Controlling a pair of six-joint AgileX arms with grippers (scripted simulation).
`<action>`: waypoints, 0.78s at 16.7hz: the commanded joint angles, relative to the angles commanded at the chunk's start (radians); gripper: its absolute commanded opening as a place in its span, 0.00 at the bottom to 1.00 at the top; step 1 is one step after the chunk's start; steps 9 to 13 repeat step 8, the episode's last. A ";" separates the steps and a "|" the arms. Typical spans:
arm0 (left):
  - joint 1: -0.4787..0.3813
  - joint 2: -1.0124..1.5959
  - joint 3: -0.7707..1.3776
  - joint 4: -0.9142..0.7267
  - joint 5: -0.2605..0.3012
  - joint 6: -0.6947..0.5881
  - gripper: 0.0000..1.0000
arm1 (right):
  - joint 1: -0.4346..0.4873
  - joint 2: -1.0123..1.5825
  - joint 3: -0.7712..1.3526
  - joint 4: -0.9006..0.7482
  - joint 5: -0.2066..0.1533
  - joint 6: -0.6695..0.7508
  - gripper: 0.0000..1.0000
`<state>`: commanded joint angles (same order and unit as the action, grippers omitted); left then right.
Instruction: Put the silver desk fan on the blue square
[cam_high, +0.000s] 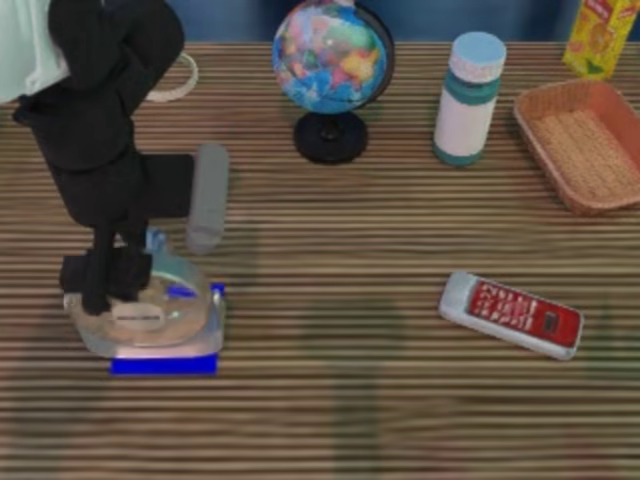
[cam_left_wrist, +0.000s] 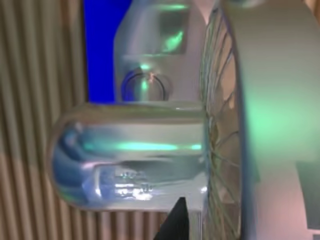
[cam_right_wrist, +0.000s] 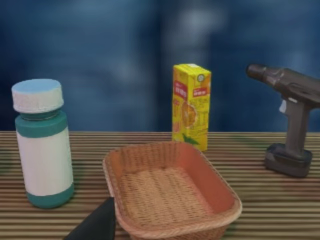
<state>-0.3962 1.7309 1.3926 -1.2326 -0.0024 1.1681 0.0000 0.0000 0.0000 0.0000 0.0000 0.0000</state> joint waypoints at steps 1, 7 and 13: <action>0.000 0.000 0.000 0.000 0.000 0.000 0.90 | 0.000 0.000 0.000 0.000 0.000 0.000 1.00; 0.000 0.000 0.000 0.000 0.000 0.000 1.00 | 0.000 0.000 0.000 0.000 0.000 0.000 1.00; 0.000 0.000 0.000 0.000 0.000 0.000 1.00 | 0.000 0.000 0.000 0.000 0.000 0.000 1.00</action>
